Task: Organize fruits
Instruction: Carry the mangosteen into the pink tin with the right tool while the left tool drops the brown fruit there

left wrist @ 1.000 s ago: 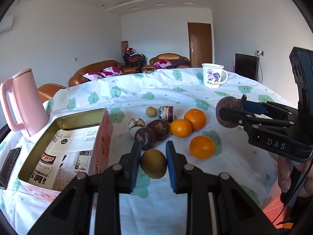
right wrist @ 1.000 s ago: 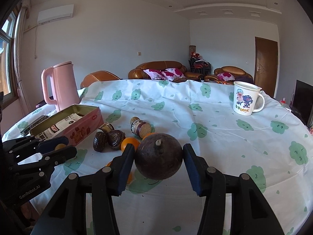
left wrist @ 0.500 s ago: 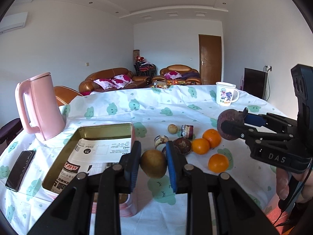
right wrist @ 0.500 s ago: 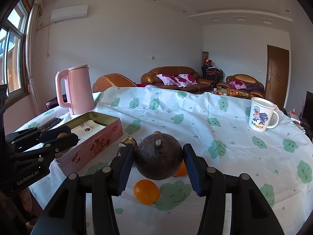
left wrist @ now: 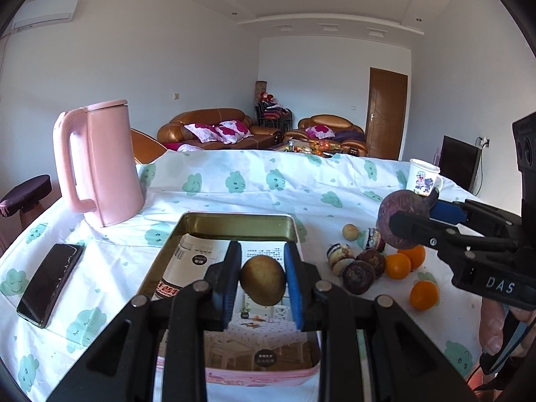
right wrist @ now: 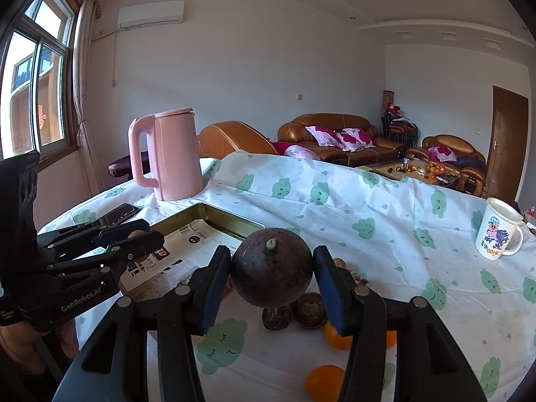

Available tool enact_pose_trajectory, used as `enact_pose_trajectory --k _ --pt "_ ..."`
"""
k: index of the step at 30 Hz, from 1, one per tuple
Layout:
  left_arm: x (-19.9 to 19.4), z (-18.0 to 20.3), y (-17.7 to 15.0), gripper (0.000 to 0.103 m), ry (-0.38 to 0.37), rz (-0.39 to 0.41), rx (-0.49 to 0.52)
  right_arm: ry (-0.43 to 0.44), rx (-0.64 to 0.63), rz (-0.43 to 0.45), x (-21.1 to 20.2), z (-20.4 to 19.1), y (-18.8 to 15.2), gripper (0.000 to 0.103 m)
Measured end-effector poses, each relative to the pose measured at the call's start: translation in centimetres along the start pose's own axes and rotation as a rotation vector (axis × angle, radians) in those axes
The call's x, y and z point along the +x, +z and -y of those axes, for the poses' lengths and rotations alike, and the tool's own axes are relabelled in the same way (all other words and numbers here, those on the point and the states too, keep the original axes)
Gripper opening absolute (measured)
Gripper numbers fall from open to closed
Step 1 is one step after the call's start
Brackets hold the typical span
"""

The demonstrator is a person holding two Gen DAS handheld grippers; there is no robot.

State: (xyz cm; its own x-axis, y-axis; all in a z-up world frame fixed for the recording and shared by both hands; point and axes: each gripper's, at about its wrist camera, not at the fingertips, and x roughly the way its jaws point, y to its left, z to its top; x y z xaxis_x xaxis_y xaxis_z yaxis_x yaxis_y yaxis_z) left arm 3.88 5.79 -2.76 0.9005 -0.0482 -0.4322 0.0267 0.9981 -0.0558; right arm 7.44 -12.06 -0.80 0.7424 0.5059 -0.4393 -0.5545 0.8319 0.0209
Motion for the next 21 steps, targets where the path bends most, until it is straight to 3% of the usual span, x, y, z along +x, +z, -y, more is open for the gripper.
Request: enact_pose_trajectory --k 7,21 --pt "1.4 -2.8 0.6 0.027 0.032 -0.019 -0.026 0.057 -0.015 -0.032 2.9 -2.4 1.1 0.053" --pt "3.3 -5.3 0.8 0.027 0.096 -0.076 -0.02 0.09 -0.076 -0.112 7.5 -5.8 0.9 0.053"
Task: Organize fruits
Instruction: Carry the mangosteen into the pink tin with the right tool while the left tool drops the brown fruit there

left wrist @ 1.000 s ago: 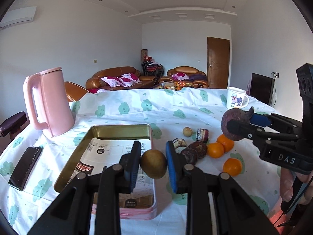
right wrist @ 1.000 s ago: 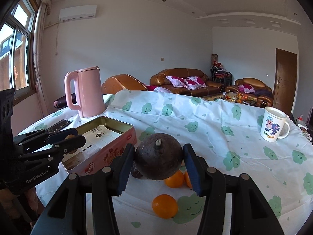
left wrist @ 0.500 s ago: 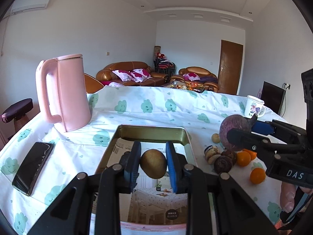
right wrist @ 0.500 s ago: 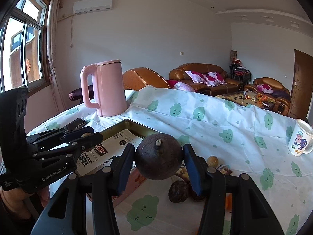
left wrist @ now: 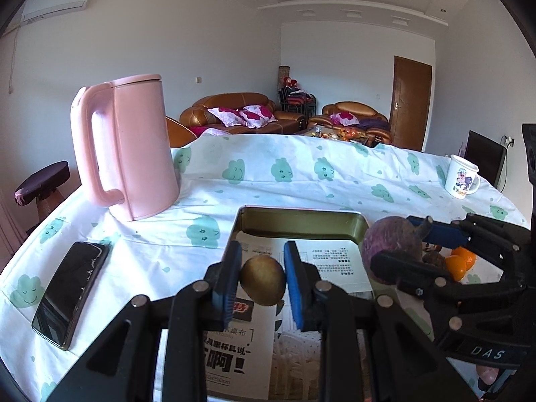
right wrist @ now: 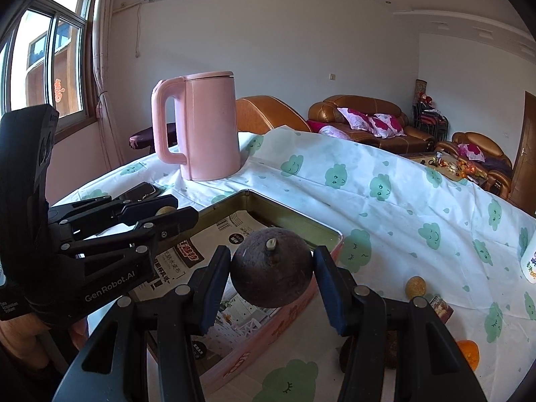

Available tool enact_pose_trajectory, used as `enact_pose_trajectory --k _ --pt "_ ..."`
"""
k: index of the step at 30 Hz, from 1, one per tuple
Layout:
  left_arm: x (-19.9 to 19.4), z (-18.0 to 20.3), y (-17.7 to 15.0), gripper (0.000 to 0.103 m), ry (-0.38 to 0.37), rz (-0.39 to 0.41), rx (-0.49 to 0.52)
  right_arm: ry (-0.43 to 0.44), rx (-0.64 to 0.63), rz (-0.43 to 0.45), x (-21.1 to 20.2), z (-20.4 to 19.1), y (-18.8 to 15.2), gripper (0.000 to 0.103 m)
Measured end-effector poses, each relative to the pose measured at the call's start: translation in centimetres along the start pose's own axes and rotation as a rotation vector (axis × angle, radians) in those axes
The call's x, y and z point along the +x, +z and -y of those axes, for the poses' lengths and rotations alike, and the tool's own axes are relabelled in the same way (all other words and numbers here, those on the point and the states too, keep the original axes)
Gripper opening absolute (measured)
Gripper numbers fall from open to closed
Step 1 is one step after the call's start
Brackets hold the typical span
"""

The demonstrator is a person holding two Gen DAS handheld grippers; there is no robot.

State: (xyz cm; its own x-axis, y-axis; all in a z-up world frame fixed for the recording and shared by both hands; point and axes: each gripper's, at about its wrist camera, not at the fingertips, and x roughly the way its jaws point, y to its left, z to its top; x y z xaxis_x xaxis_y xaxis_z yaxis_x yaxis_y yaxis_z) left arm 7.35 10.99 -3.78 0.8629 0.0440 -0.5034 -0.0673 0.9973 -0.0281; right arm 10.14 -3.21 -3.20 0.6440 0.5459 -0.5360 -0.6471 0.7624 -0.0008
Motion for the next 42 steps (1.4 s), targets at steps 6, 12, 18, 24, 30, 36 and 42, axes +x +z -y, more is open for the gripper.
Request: enact_pose_trajectory --k 6,12,18,24,30,36,42 --pt "0.6 -0.4 0.0 0.027 0.01 -0.024 0.003 0.002 -0.019 -0.03 1.3 -0.5 -0.2 0.053" --pt "1.1 -0.4 0.0 0.027 0.012 -0.048 0.012 0.004 -0.026 -0.064 2.6 -0.8 -0.5 0.053" --pt "1.8 -0.5 -0.3 0.027 0.018 -0.071 0.017 0.003 -0.034 -0.089 3.3 -1.1 -0.7 0.053" --pt "2.2 -0.5 -0.4 0.028 0.017 -0.088 0.023 -0.01 -0.076 -0.121 4.0 -1.9 -0.7 0.053" --pt "1.6 -0.8 -0.4 0.059 0.041 -0.057 0.017 -0.031 -0.089 -0.113 3.7 -2.3 -0.8 0.056" --pt "-1.6 -0.3 -0.4 0.077 0.036 0.042 0.002 -0.057 -0.057 -0.008 -1.8 0.0 -1.6 0.059" --pt "-3.8 2.8 -1.0 0.088 -0.042 0.101 -0.007 -0.207 0.056 0.028 -8.6 6.0 -5.3 0.06"
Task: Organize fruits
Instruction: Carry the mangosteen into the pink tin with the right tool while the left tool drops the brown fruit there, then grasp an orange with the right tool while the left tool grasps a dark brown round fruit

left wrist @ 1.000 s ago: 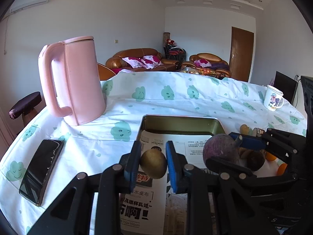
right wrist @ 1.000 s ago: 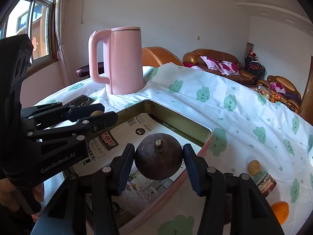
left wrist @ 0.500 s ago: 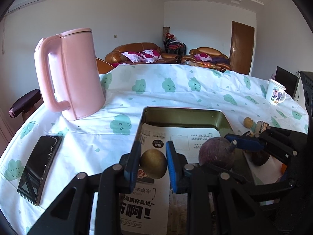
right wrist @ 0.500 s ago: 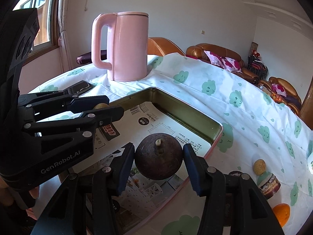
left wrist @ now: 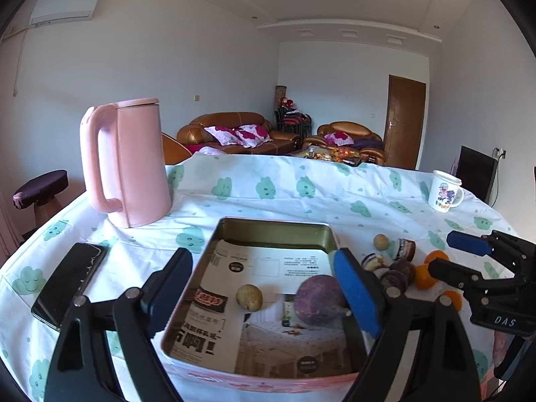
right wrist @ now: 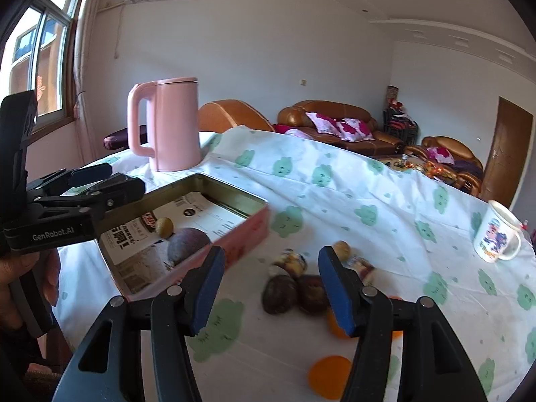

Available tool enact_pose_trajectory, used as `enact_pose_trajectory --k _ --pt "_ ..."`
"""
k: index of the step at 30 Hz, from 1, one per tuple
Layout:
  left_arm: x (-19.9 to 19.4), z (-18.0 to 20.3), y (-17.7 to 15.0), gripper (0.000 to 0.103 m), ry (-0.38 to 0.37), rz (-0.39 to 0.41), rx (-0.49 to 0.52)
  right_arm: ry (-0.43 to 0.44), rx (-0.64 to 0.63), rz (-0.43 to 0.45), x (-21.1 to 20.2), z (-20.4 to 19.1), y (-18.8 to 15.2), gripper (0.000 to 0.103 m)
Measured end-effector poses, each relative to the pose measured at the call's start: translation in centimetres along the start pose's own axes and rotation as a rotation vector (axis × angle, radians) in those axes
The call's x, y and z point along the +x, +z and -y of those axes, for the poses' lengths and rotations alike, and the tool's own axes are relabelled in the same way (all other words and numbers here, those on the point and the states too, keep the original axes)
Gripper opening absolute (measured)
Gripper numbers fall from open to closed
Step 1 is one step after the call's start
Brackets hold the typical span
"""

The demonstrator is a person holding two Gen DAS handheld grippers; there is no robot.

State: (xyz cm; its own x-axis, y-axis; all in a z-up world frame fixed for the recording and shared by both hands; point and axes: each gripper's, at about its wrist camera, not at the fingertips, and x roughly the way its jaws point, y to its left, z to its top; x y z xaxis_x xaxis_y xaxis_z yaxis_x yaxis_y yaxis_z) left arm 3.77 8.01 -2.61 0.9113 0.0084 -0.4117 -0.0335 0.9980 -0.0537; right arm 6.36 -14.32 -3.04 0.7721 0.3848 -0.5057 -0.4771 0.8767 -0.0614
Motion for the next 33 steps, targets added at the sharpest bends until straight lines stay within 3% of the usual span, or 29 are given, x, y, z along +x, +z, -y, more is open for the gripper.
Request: enact_pose_trajectory --k 3,13,16,21,25,33 --pt "0.0 2.8 -0.5 0.088 -0.049 -0.006 0.033 -0.06 0.029 -0.037 -1.0 2.4 -2.1 0.06" --pt "1.8 9.9 -1.9 0.088 -0.147 -0.085 0.142 0.035 0.066 -0.156 0.6 3.4 -5.1 0.06" --pt "2.8 11.4 -2.2 0.082 -0.166 -0.122 0.173 0.078 0.09 -0.202 1.8 3.7 -5.7 0.039" --pt "4.7 13.1 -2.7 0.065 -0.203 -0.196 0.191 0.078 0.127 -0.146 0.8 4.6 -5.6 0.038" --pt "6.1 13.9 -2.8 0.06 -0.206 -0.257 0.206 -0.009 0.156 -0.085 -0.3 6.2 -4.7 0.038" --pt "8.7 14.5 -3.0 0.05 -0.203 -0.379 0.203 -0.039 0.174 -0.057 0.4 7.3 -4.6 0.038"
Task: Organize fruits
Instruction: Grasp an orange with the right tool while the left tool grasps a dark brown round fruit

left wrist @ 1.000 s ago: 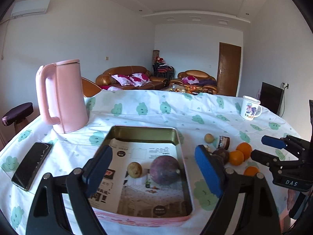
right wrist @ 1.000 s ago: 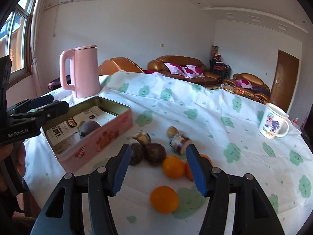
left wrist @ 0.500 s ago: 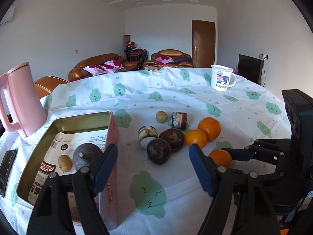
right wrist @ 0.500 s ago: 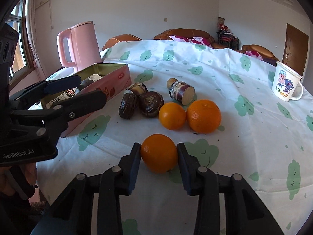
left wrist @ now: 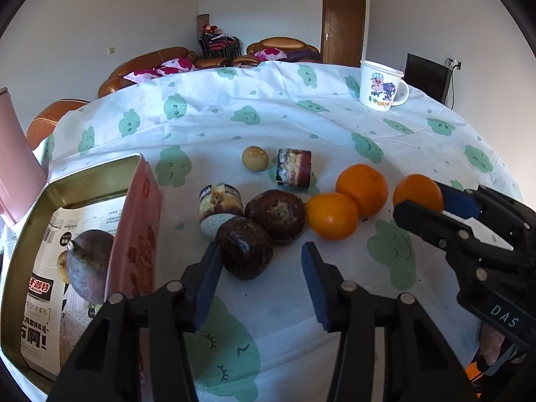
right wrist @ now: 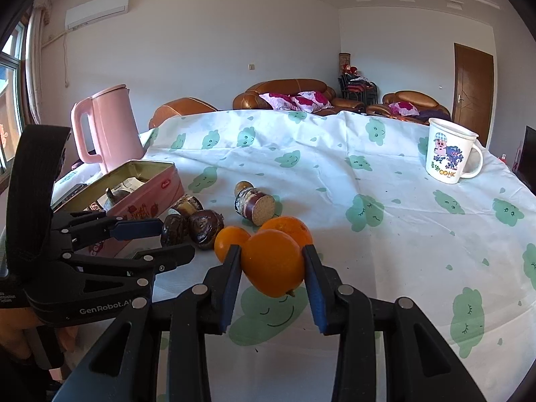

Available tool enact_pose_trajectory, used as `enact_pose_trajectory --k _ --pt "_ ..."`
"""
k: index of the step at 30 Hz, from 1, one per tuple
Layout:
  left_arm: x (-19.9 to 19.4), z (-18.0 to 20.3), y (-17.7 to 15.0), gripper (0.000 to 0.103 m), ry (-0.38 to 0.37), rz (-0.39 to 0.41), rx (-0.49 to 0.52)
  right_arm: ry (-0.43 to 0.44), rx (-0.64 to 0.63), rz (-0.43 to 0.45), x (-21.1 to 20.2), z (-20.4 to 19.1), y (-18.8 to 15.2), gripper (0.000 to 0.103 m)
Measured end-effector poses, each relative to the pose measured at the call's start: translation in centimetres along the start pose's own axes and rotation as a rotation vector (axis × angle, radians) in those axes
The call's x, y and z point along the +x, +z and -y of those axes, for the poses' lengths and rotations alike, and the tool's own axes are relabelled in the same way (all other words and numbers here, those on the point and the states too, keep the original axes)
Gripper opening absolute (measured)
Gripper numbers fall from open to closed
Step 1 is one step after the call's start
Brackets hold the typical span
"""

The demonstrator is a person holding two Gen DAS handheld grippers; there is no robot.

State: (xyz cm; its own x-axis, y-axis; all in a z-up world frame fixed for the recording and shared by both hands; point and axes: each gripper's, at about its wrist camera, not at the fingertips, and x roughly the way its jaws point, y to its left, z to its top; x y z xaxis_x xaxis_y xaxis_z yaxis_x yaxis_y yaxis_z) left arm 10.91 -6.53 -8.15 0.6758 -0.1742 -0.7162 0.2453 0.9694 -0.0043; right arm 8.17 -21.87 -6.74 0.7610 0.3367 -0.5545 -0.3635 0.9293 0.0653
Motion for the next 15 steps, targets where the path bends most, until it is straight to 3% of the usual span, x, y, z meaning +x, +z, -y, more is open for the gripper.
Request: enact_pose_trajectory --k 2,4,6,15 --pt "0.3 -0.3 0.1 0.05 -0.008 -0.016 -0.014 -0.001 -0.01 0.009 -0.1 -0.1 0.0 0.038" --pt "0.4 -0.7 0.1 0.043 -0.013 -0.022 -0.036 0.004 -0.015 0.004 0.0 -0.1 0.0 0.038" --pt "0.1 -0.7 -0.1 0.027 -0.013 -0.01 -0.037 0.009 -0.01 0.007 -0.1 0.0 0.0 0.038" --pt "-1.7 -0.7 -0.4 0.025 -0.068 0.085 -0.027 0.009 -0.007 0.055 -0.9 0.2 -0.3 0.038"
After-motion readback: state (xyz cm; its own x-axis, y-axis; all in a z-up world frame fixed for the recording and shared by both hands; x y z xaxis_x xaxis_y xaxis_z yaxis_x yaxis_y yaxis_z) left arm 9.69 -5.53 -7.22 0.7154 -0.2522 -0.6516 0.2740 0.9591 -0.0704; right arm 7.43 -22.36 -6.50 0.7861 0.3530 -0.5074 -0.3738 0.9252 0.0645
